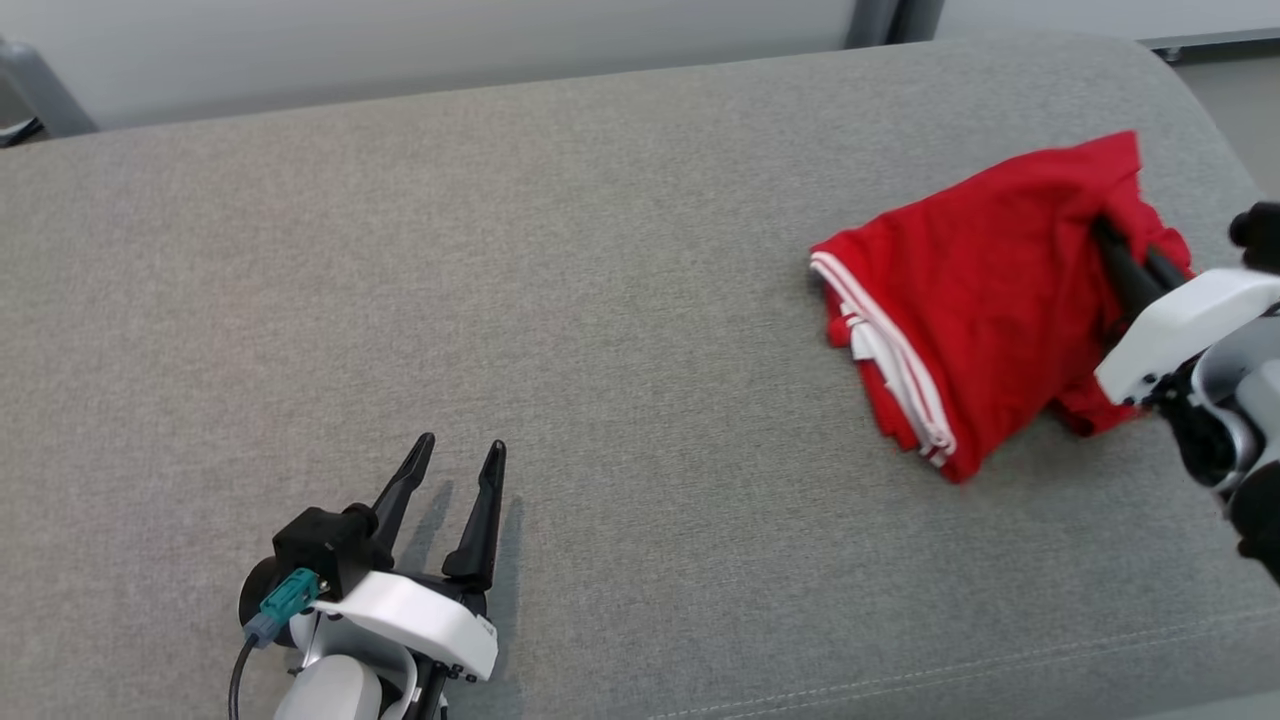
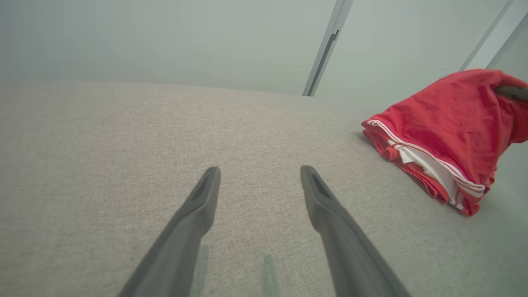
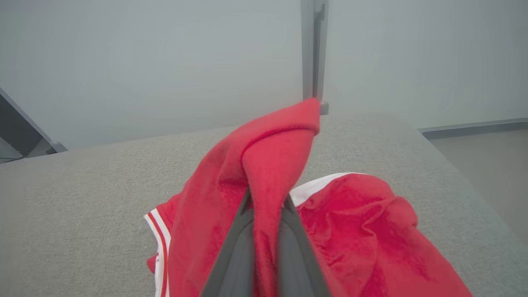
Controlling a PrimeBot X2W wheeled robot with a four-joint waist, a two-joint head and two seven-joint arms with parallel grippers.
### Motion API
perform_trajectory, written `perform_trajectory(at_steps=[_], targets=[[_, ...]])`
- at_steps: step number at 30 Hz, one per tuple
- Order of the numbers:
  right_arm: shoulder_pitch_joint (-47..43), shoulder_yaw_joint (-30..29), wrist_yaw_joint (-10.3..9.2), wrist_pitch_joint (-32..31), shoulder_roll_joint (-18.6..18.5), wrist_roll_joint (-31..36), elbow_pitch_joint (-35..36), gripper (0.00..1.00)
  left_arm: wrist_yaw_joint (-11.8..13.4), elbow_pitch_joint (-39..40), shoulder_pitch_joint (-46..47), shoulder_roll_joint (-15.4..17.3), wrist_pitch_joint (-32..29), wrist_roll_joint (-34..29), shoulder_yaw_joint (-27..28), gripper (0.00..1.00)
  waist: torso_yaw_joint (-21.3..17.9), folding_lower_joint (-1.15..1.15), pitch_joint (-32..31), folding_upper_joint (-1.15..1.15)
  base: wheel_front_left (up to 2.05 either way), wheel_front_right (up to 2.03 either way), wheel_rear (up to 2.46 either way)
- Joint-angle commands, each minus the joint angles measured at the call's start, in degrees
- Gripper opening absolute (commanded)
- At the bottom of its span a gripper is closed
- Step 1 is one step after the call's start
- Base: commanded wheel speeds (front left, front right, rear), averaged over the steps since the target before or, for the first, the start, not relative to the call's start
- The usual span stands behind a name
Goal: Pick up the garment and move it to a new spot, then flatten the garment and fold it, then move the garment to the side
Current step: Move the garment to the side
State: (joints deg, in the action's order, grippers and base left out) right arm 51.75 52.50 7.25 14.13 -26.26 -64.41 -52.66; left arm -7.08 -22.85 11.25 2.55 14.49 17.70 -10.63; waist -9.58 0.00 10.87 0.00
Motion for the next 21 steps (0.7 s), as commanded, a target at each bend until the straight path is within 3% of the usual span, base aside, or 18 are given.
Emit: perform_trajectory(at_steps=[1, 11, 21], targets=[[1.31, 0.05, 0.24, 0.31, -1.83, -0.02, -0.28, 0.0, -0.41, 1.53, 2.8, 0.35, 0.51, -0.37, 1.35, 1.0, 1.07, 0.0, 1.06, 0.0, 0.0, 0.0, 0.0], [4.2, -0.41, 0.24, -1.13, -4.41, -1.83, -6.3, 0.0, -0.41, 1.72, 4.23, 0.33, 0.51, -0.3, 0.01, 1.0, 3.86, 0.0, 3.66, 0.0, 0.0, 0.0, 0.0], [5.75, -1.5, 0.24, 0.06, -6.97, -2.13, -9.5, 0.0, -0.41, 1.97, 4.69, 0.33, 0.51, -0.46, 0.05, 1.0, 4.03, 0.0, 4.61, 0.0, 0.0, 0.0, 0.0]])
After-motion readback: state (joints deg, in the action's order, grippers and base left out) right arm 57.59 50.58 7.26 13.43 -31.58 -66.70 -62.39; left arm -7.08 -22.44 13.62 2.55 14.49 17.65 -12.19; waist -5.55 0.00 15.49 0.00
